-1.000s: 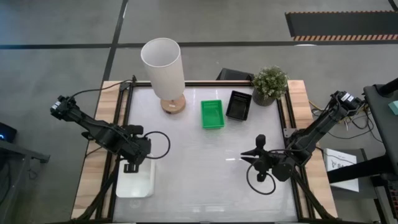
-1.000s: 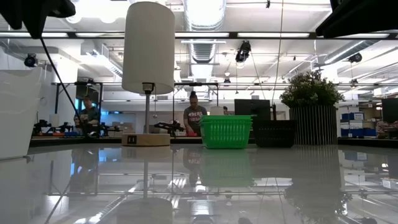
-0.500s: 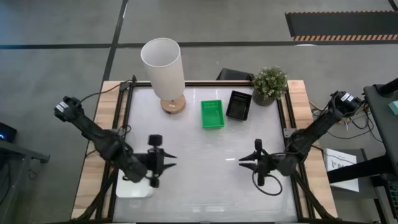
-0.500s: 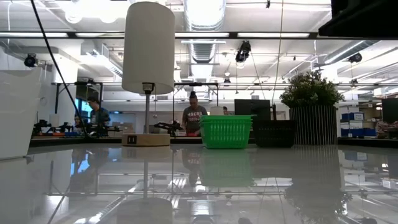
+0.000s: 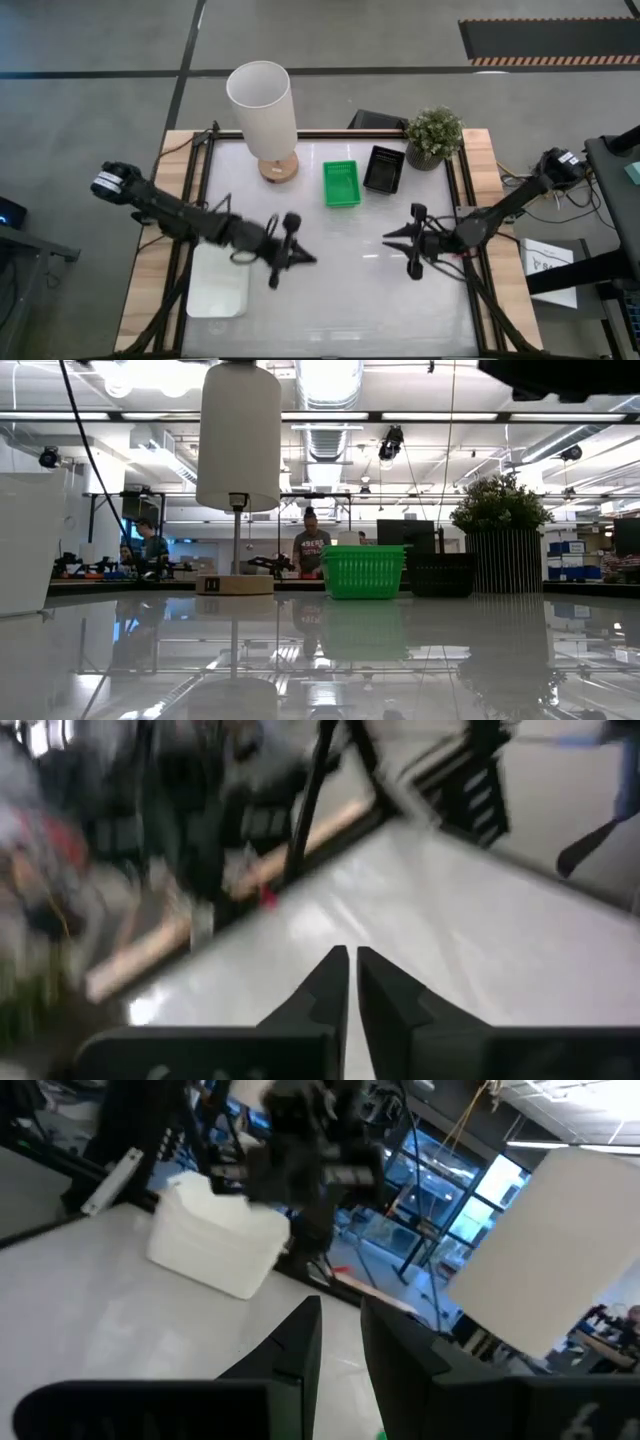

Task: Stack baskets by color
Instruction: Return to Home Position

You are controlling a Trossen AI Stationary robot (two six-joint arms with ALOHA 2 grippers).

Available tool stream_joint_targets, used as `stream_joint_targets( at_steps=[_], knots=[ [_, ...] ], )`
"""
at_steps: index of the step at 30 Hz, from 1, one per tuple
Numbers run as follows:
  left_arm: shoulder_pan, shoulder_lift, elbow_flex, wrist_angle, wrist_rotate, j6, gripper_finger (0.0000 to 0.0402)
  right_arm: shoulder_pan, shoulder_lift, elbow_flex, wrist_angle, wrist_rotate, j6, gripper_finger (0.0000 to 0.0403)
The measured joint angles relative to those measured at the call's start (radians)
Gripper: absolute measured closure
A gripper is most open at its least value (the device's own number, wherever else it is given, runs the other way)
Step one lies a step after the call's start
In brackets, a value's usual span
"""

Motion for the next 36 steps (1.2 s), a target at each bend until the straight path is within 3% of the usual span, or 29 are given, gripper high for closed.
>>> stream_joint_targets(
  at_steps=[4, 8, 14, 17, 20, 29, 36],
  knots=[
    [0.13, -0.071, -0.056, -0.123, 0.125, -0.082, 0.0399, -0.087, -0.109, -0.002, -0.135, -0.043, -0.002, 0.0335],
    [0.192, -0.186, -0.108, -0.2, 0.206, -0.132, 0.0401, -0.142, -0.257, -0.005, -0.34, -0.043, 0.027, 0.0335],
    [0.196, -0.393, -0.195, -0.222, 0.205, -0.144, 0.0401, -0.156, -0.471, -0.006, -0.618, -0.043, 0.11, 0.0335],
    [0.197, -0.502, -0.224, -0.257, 0.149, -0.167, 0.0401, -0.156, -0.551, -0.007, -0.703, -0.043, 0.134, 0.0335],
    [0.198, -0.596, -0.242, -0.335, 0.077, -0.17, 0.0402, -0.156, -0.613, -0.011, -0.74, -0.043, 0.129, 0.0335],
    [0.199, -0.835, -0.378, -0.358, 0.066, -0.172, 0.0402, -0.155, -0.775, -0.033, -0.869, -0.046, 0.116, 0.0335],
    [0.204, -0.972, -0.514, -0.342, 0.017, -0.21, 0.0402, -0.155, -0.939, -0.089, -0.889, -0.121, 0.107, 0.0335]
  ],
)
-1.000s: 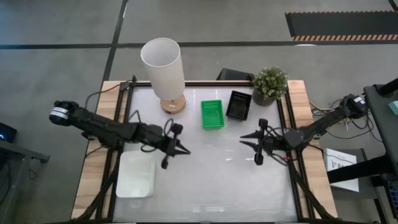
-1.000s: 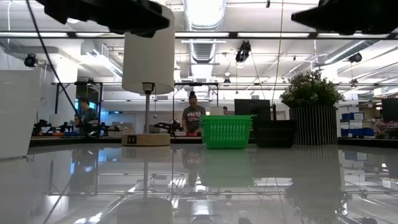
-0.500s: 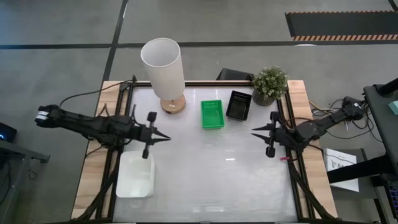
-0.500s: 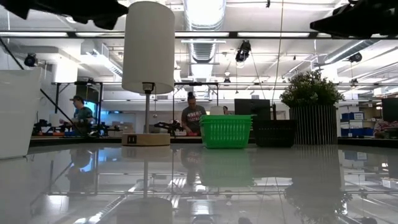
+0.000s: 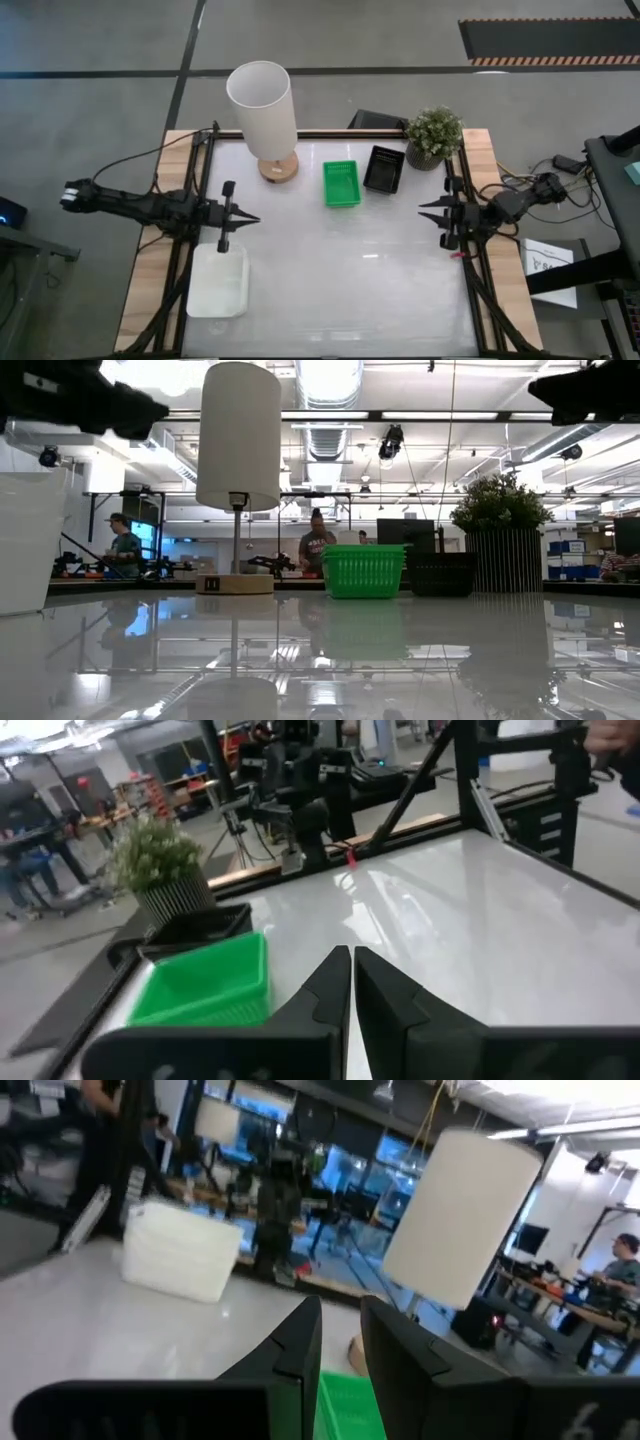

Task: Stack baskets by color
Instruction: Return to Home Position

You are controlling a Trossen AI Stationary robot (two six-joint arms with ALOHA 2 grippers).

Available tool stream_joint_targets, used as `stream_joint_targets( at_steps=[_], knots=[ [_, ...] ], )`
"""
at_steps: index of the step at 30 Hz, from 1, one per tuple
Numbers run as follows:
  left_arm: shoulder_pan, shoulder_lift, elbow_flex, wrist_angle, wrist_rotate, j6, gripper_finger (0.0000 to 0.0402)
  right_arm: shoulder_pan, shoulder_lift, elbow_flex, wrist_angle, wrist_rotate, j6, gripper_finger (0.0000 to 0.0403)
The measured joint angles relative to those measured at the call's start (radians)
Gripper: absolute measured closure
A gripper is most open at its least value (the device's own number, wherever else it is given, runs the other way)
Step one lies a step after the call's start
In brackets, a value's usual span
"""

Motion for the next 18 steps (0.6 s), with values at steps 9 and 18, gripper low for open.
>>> stream_joint_targets(
  at_steps=[9, 18],
  knots=[
    [0.006, -0.185, -0.135, 0.059, -0.002, -0.07, 0.0401, -0.001, -0.001, -0.016, 0.001, 0.004, -0.012, 0.0335],
    [0.006, -0.329, -0.238, 0.049, -0.002, -0.118, 0.0401, -0.001, -0.001, -0.04, 0.033, -0.079, 0.024, 0.0335]
  ],
)
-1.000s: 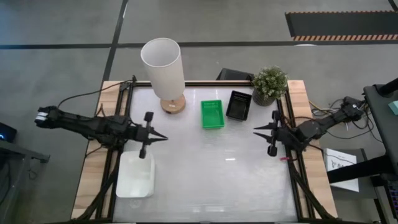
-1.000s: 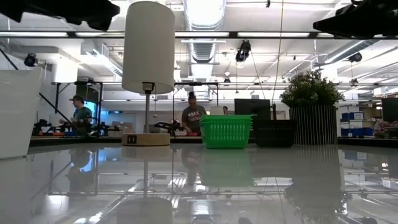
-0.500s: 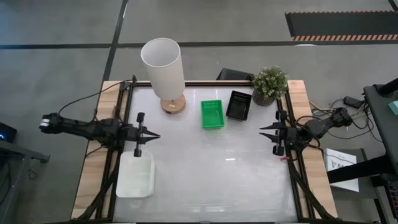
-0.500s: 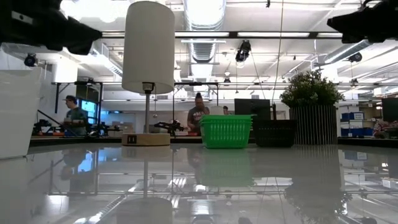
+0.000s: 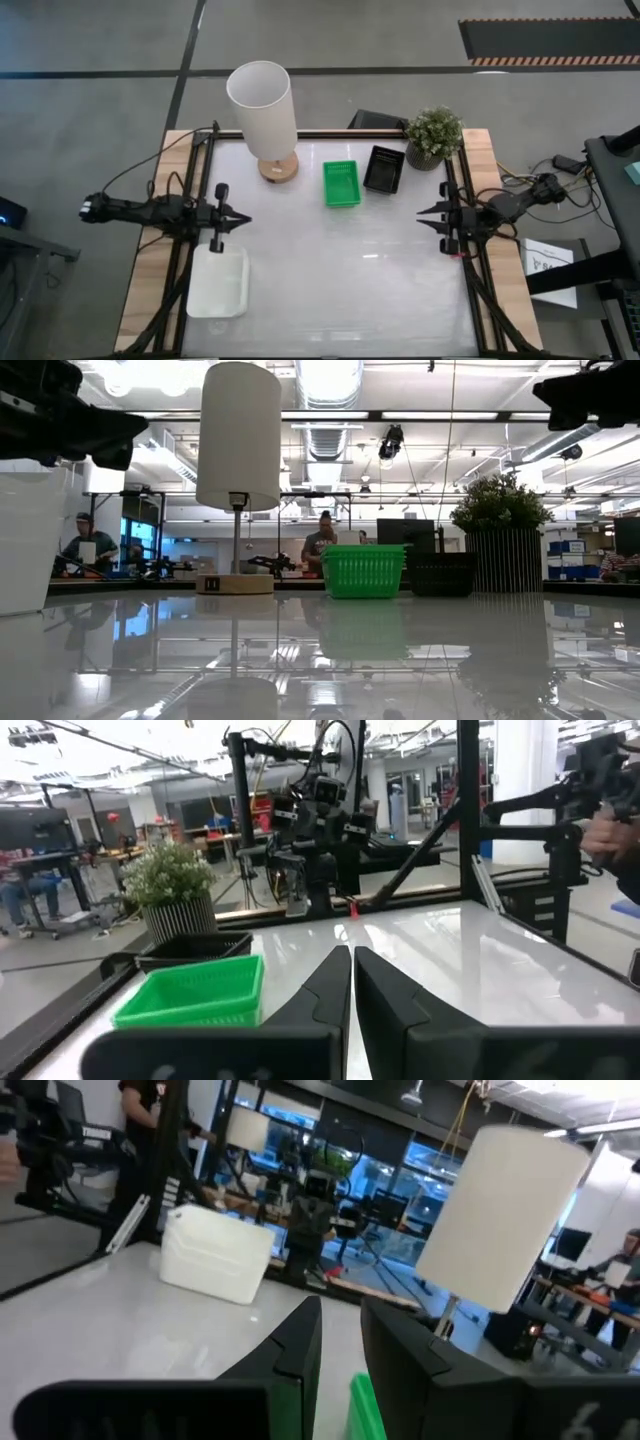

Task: Stack baskets by color
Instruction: Return to Home Position

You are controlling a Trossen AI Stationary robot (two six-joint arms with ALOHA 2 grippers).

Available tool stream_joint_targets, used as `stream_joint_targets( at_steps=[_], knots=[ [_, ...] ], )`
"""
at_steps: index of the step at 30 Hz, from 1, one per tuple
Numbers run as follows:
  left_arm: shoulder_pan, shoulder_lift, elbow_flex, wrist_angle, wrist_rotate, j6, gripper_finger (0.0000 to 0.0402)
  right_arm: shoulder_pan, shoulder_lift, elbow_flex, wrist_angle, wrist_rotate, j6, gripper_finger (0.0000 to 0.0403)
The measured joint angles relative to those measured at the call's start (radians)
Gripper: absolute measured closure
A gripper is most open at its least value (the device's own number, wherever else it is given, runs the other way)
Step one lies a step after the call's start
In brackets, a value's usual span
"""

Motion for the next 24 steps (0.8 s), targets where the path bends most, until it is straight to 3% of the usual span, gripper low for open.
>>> stream_joint_targets(
  at_steps=[7, 21, 24],
  knots=[
    [0.0, -0.042, -0.013, -0.011, 0.0, -0.034, 0.0401, 0.0, 0.0, -0.126, 0.178, 0.009, -0.015, 0.0335],
    [0.002, 0.004, -0.014, -0.062, -0.005, -0.188, 0.0401, 0.0, 0.0, -0.125, 0.166, 0.053, 0.02, 0.0335],
    [0.002, 0.012, -0.015, -0.074, 0.069, -0.251, 0.0401, -0.001, 0.0, -0.125, 0.172, 0.053, 0.043, 0.0335]
  ],
)
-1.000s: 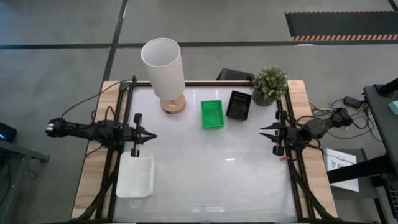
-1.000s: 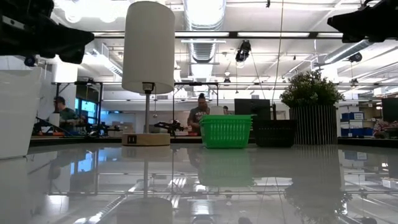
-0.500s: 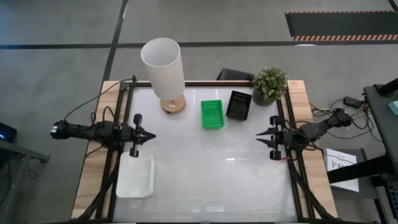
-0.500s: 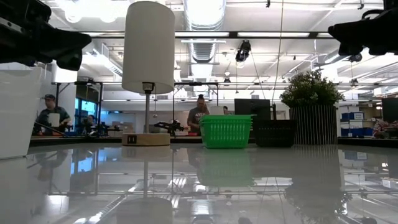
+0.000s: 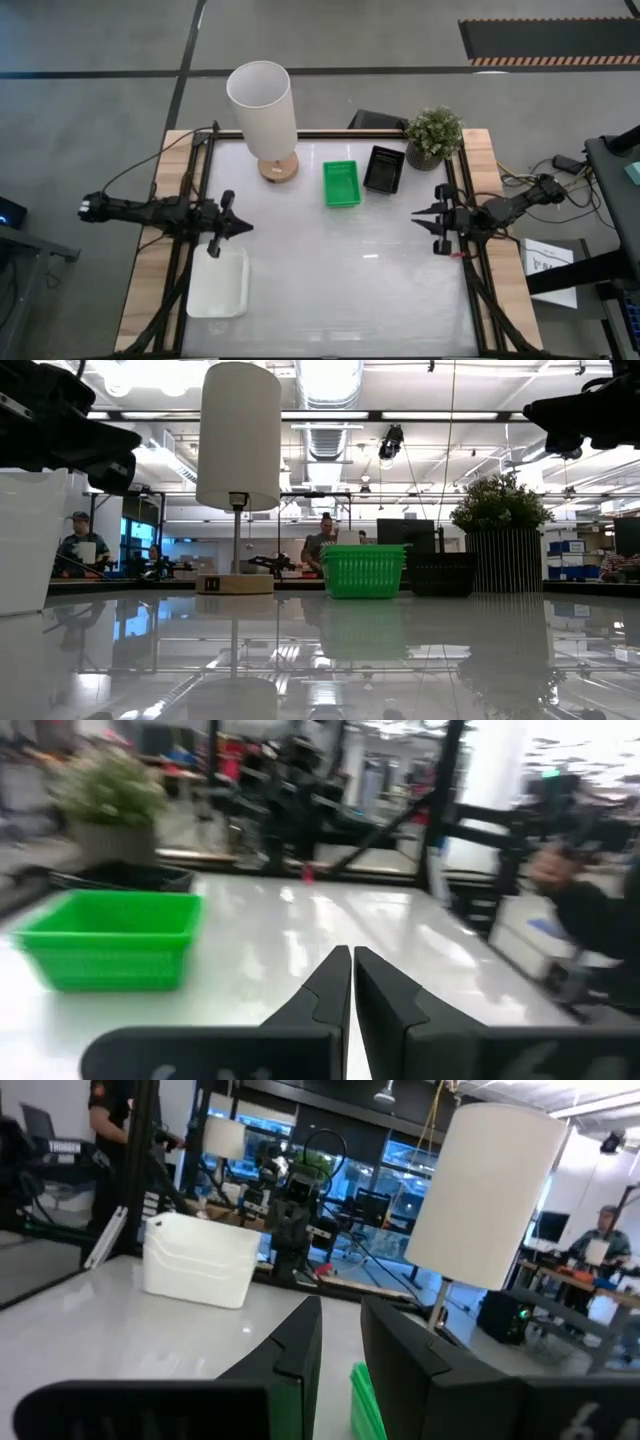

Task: Stack baskets by color
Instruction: Return to Home Position

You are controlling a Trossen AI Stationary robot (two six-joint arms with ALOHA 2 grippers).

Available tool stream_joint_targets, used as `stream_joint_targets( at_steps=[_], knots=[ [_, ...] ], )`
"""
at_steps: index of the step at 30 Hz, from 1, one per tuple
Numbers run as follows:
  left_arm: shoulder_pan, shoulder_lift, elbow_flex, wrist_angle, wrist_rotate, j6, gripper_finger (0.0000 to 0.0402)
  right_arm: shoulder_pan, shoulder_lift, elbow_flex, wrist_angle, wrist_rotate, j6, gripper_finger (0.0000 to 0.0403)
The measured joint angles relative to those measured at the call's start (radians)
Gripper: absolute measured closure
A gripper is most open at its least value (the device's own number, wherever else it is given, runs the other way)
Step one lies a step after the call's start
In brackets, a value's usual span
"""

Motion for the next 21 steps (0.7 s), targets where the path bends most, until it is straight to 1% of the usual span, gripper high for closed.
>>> stream_joint_targets(
  at_steps=[1, 3, 5, 8, 11, 21],
  knots=[
    [-0.001, 0.002, 0.0, -0.003, 0.019, -0.014, 0.0401, 0.0, 0.0, 0.0, 0.0, 0.0, 0.012, 0.0335],
    [-0.001, 0.014, 0.0, -0.001, 0.021, -0.031, 0.0401, 0.0, 0.002, 0.0, -0.002, 0.0, 0.047, 0.0335],
    [-0.001, 0.023, 0.0, 0.001, 0.021, -0.007, 0.0401, 0.0, 0.002, 0.0, -0.015, 0.002, 0.071, 0.0335],
    [-0.001, 0.03, -0.001, 0.028, -0.003, 0.042, 0.0401, 0.0, 0.001, 0.0, -0.057, 0.008, 0.079, 0.0335],
    [-0.001, 0.029, -0.001, 0.041, -0.04, 0.049, 0.0401, 0.001, 0.002, 0.0, -0.075, 0.008, 0.091, 0.0335],
    [-0.001, 0.034, -0.002, 0.045, -0.04, 0.049, 0.0401, 0.001, 0.014, -0.001, -0.076, 0.008, 0.116, 0.0335]
  ],
)
